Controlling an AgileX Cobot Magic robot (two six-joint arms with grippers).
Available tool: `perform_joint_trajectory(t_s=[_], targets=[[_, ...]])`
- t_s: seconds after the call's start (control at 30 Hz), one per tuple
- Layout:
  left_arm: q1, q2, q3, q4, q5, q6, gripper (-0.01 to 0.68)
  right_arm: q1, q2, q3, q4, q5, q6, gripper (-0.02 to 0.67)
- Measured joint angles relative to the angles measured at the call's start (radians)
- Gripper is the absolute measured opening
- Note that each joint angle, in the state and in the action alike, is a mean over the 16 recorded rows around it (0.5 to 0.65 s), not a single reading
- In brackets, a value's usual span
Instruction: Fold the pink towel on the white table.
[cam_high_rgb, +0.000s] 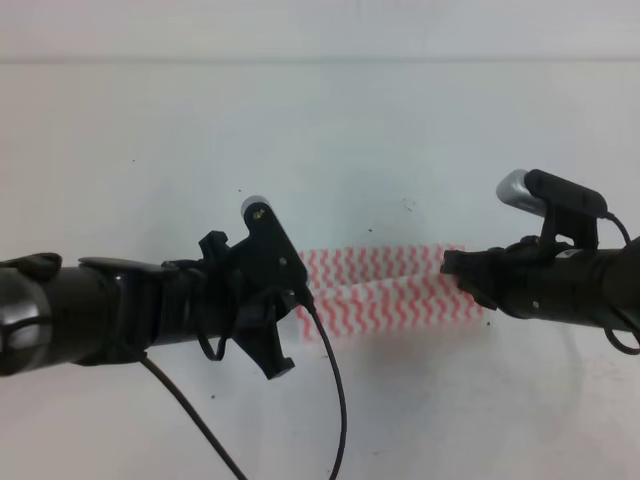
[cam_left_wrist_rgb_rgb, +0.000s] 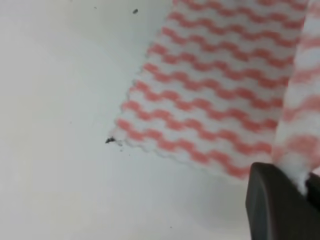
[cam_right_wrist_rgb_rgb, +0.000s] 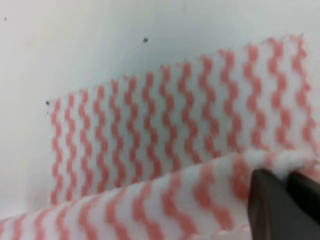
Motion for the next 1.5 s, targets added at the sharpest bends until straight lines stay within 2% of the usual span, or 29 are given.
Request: perform_joint_trajectory(t_s=[0.7, 1.5], targets=[[0.0, 0.034, -0.035, 0.005, -0.011, -0.002, -0.003, 0.0, 0.009, 0.0, -0.013, -0.067, -0.073, -0.017], [0.0, 0.096, -0.103, 0.01, -0.076, -0.07, -0.005, 0.001, 0.039, -0.023, -0.008, -0.052, -0.074, -0.016]])
